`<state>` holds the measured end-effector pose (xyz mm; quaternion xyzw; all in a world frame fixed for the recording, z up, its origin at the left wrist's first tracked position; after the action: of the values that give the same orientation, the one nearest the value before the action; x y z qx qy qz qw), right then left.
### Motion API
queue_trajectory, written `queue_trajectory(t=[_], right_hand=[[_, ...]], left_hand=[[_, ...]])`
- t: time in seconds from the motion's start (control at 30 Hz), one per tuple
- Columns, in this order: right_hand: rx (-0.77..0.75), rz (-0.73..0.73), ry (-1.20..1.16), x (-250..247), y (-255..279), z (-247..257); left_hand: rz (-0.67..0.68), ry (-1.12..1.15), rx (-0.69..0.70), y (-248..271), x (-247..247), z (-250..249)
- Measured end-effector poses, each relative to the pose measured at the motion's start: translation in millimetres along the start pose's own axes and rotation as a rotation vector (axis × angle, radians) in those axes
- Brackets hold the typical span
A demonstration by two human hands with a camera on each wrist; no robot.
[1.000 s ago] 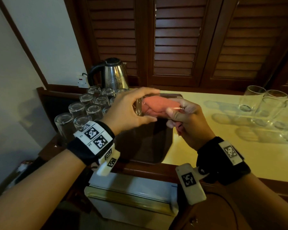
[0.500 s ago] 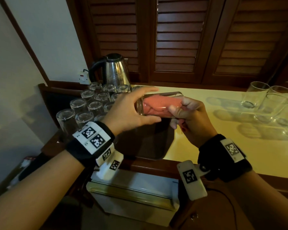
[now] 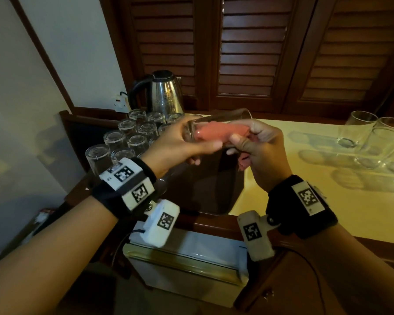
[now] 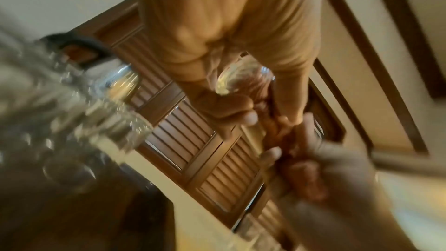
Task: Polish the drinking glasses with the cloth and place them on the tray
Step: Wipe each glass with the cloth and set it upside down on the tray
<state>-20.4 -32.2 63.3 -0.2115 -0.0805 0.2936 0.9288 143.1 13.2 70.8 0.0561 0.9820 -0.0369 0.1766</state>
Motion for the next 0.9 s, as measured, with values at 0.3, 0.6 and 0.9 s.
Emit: queue_trajectory(t=[0.3, 0.6, 0.9], right_hand=[[0.136, 0.065, -0.216, 19.1, -0.7, -13.8], [0.036, 0.084, -0.104, 27.8, -5.4, -6.3], [0.185, -0.069, -0.234, 20.6, 0.0, -20.4]], left_hand=[[-0.118, -0.378, 0.258, 11.7, -19.5, -20.2], [-0.098, -0.145, 0.13, 15.3, -21.7, -17.8], [-0.129, -0.302, -0.003, 9.2, -23.4, -9.0]])
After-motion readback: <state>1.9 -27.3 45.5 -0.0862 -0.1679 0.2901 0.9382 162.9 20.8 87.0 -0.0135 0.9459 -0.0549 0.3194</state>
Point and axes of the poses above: each hand's wrist, its own y-axis away from the middle knuckle, its own x-axis out of the palm, z = x × y, the point moved 7 cm from there along -y, towards the middle knuckle, and after that the axes turned 10 degrees about z, right-handed, at the moved point
